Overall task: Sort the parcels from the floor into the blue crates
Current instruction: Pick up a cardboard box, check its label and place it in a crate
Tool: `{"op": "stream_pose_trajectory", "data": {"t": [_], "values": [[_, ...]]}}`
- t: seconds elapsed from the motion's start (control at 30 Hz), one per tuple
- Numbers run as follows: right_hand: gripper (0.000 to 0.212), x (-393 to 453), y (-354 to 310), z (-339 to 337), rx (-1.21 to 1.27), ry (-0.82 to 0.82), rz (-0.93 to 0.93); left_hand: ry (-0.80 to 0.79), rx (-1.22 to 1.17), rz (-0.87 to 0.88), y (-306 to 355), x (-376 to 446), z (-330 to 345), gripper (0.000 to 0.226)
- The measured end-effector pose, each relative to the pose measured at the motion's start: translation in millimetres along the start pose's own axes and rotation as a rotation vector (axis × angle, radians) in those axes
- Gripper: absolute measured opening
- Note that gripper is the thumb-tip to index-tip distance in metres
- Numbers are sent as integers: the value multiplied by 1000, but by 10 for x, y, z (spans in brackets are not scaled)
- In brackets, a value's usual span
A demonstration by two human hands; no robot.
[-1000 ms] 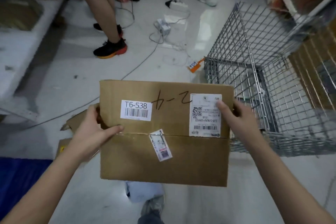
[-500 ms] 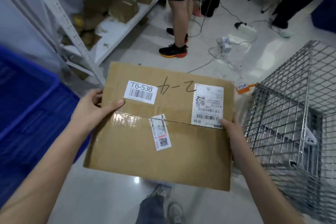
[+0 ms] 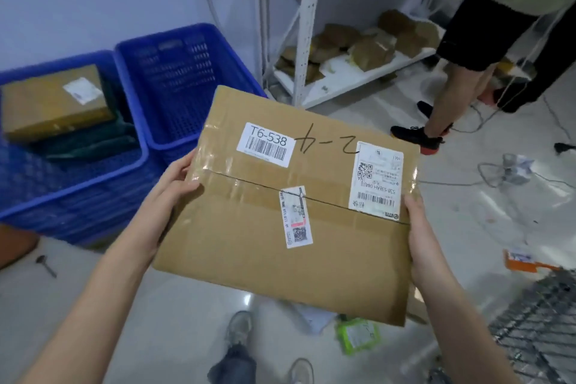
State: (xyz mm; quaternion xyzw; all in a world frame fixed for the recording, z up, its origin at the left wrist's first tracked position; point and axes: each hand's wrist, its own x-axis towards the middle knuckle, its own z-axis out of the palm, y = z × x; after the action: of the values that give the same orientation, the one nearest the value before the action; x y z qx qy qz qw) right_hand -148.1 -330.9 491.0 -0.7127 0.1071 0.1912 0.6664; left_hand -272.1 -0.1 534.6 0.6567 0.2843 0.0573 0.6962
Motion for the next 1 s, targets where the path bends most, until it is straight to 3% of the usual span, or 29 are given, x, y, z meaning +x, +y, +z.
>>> {"op": "stream_pose_trajectory", "data": {"t": [0.2,0.43,0.63,0.77,0.87,1.0], "values": [[49,98,-146,1304,59,-204,110,199,-27,-11,99,-42,-1031,63],[35,-33,-296,2963,28,-379,15,343,-298,1,-65,-370,-2563,41],[44,-168,-408,3958,-62,-537,-58,458,-287,-32,-55,-407,-3465,70],[53,-150,-532,4426,-144,-607,-101,660,-316,-161,-30,-287,-3752,63],[52,-76,-607,4753,-229,-623,-125,710,-212,-197,-15,-151,-3966,59],[57,80,-634,5205,-274,-675,-135,723,-145,-208,-86,78,-4337,18]]}}
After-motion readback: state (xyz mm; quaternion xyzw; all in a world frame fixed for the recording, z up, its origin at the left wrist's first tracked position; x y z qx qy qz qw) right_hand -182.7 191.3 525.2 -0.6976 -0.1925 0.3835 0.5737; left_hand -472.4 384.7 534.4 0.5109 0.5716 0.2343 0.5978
